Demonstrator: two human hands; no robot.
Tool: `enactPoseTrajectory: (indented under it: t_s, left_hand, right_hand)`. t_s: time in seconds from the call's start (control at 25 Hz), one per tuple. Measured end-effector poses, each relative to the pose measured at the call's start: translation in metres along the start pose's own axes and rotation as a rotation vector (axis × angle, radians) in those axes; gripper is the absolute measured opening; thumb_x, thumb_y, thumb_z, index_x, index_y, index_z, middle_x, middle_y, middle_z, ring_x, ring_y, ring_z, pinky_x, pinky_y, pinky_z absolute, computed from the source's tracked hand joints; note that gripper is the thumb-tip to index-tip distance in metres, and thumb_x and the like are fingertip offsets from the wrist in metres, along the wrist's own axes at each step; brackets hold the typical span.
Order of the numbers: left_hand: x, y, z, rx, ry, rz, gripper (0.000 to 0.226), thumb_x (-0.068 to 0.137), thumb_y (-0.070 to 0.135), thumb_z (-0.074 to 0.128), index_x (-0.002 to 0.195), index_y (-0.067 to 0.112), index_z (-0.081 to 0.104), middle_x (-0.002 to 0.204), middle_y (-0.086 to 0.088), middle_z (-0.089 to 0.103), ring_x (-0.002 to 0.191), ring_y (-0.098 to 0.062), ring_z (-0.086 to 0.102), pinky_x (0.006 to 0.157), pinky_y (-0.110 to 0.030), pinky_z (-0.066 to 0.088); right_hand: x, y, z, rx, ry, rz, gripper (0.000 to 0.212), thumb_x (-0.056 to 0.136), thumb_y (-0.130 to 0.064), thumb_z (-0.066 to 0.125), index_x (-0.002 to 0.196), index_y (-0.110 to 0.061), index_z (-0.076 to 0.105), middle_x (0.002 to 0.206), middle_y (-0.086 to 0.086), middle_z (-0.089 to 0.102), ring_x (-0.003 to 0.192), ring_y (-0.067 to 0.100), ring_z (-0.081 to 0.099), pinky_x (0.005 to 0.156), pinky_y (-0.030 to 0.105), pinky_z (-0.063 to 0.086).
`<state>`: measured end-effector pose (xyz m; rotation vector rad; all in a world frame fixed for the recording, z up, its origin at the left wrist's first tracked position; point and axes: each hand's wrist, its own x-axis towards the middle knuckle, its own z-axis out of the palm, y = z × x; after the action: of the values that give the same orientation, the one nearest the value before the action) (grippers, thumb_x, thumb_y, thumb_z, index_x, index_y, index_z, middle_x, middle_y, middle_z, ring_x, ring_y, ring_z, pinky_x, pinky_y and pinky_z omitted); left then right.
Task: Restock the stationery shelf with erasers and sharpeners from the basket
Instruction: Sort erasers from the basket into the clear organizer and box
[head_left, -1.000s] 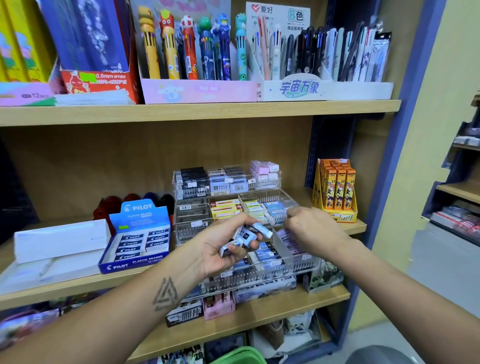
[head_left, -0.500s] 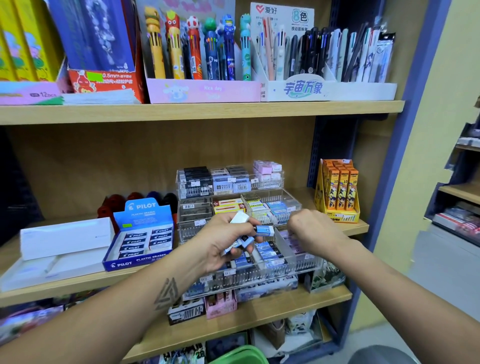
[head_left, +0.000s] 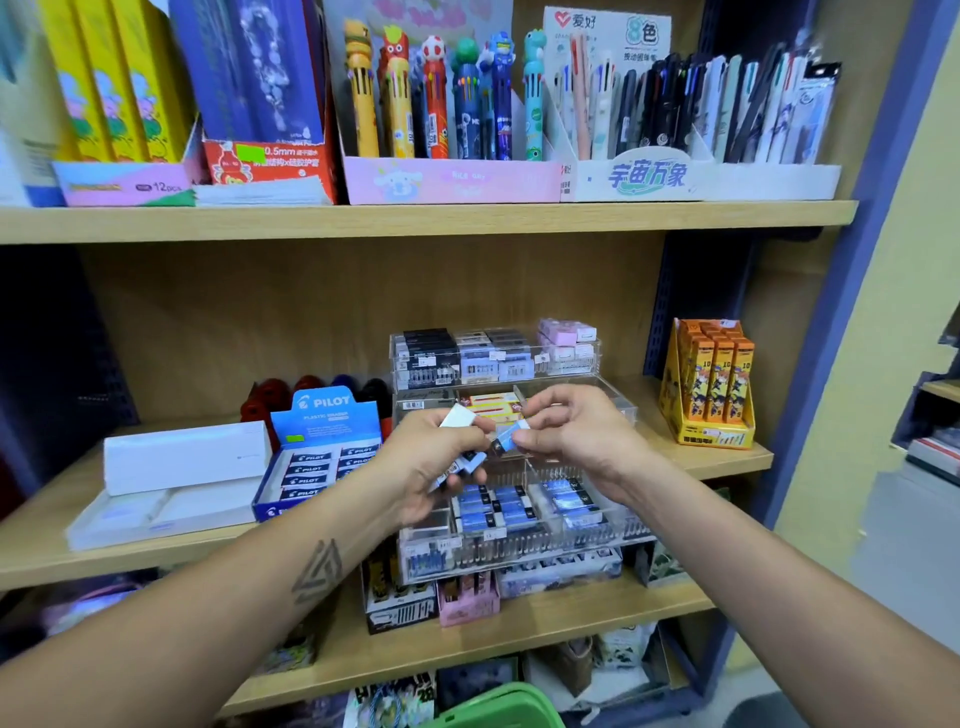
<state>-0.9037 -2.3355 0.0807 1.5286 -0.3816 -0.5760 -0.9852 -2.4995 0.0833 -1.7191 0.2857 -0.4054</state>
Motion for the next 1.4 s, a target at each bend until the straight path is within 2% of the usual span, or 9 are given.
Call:
enactPoseTrajectory:
  t_s: [0.12, 0.28, 0.4, 0.52, 0.68, 0.84, 1.08, 1.28, 1.4]
  left_hand:
    - [-0.004, -0.001, -0.017, 0.015, 0.066, 0.023, 0.012, 0.087, -0.004, 0.06, 0.092, 0.005, 0.064, 0.072, -0.016, 0.064, 0.043, -0.02, 0.053, 0.034, -0.016, 0.028]
    - [-0.01, -0.004, -0.03, -0.008, 0.047, 0.012, 0.011, 0.088, -0.003, 0.059, 0.092, 0.006, 0.064, 0.061, -0.012, 0.059, 0.045, -0.021, 0.051, 0.033, -0.014, 0.027]
    - [-0.014, -0.006, -0.035, -0.003, 0.001, -0.039, 0.013, 0.087, -0.003, 0.061, 0.091, 0.008, 0.064, 0.063, -0.012, 0.059, 0.047, -0.021, 0.05, 0.032, -0.014, 0.027]
    - [-0.018, -0.004, -0.04, -0.024, -0.036, -0.114, 0.011, 0.087, 0.003, 0.067, 0.097, 0.007, 0.064, 0.064, -0.013, 0.059, 0.047, -0.02, 0.052, 0.029, -0.014, 0.028]
    - [-0.02, 0.001, -0.043, -0.08, -0.082, -0.206, 0.008, 0.087, 0.013, 0.065, 0.092, 0.008, 0.062, 0.071, -0.016, 0.059, 0.046, -0.019, 0.053, 0.028, -0.013, 0.03]
    - [-0.023, 0.0, -0.046, -0.101, -0.111, -0.217, 0.006, 0.087, 0.013, 0.063, 0.089, 0.008, 0.061, 0.074, -0.018, 0.058, 0.045, -0.018, 0.052, 0.029, -0.013, 0.03]
    - [-0.024, -0.001, -0.053, -0.097, -0.157, -0.281, 0.021, 0.088, 0.027, 0.06, 0.097, 0.008, 0.06, 0.075, -0.016, 0.059, 0.053, -0.021, 0.055, 0.028, -0.016, 0.032]
    - [-0.027, 0.0, -0.06, -0.195, -0.189, -0.305, 0.019, 0.083, 0.019, 0.051, 0.094, 0.004, 0.055, 0.083, -0.02, 0.058, 0.053, -0.025, 0.055, 0.028, -0.016, 0.032]
    - [-0.027, -0.002, -0.059, -0.207, -0.196, -0.287, 0.015, 0.093, 0.016, 0.055, 0.101, 0.004, 0.054, 0.078, -0.019, 0.059, 0.055, -0.024, 0.056, 0.027, -0.015, 0.032]
  right_hand:
    - [0.004, -0.008, 0.006, -0.476, -0.169, -0.211, 0.017, 0.082, -0.002, 0.077, 0.098, -0.01, 0.078, 0.081, 0.0, 0.074, 0.072, 0.008, 0.066, 0.069, 0.018, 0.053]
    - [0.008, -0.002, 0.035, -0.806, -0.488, -0.257, 0.018, 0.08, -0.004, 0.079, 0.097, -0.009, 0.075, 0.076, -0.006, 0.07, 0.07, 0.003, 0.064, 0.069, 0.02, 0.052]
    - [0.01, 0.015, 0.047, -0.986, -0.447, -0.33, 0.017, 0.077, -0.01, 0.082, 0.092, -0.015, 0.075, 0.08, -0.005, 0.07, 0.075, 0.007, 0.066, 0.07, 0.022, 0.052]
    - [0.007, 0.014, 0.045, -1.014, -0.412, -0.324, 0.011, 0.079, -0.022, 0.083, 0.086, -0.018, 0.077, 0.076, -0.009, 0.067, 0.069, 0.004, 0.062, 0.066, 0.022, 0.047]
    - [0.002, 0.005, 0.052, -1.141, -0.465, -0.272, 0.028, 0.07, -0.043, 0.086, 0.08, -0.018, 0.076, 0.07, -0.01, 0.068, 0.067, 0.006, 0.062, 0.066, 0.028, 0.054]
    - [0.004, 0.0, 0.059, -1.24, -0.474, -0.259, 0.021, 0.071, -0.034, 0.082, 0.08, -0.016, 0.074, 0.073, -0.004, 0.07, 0.074, 0.017, 0.065, 0.067, 0.031, 0.056]
    - [0.007, 0.0, 0.055, -1.251, -0.51, -0.313, 0.014, 0.079, -0.025, 0.081, 0.091, -0.02, 0.076, 0.069, -0.012, 0.059, 0.074, 0.014, 0.06, 0.068, 0.027, 0.051]
    - [0.01, 0.011, 0.053, -1.395, -0.422, -0.449, 0.018, 0.077, -0.039, 0.08, 0.088, -0.027, 0.074, 0.09, -0.01, 0.065, 0.091, 0.016, 0.06, 0.072, 0.033, 0.05]
    - [0.009, 0.008, 0.046, -1.153, -0.423, -0.381, 0.016, 0.079, -0.033, 0.082, 0.09, -0.023, 0.075, 0.087, -0.008, 0.069, 0.084, 0.015, 0.064, 0.075, 0.037, 0.054]
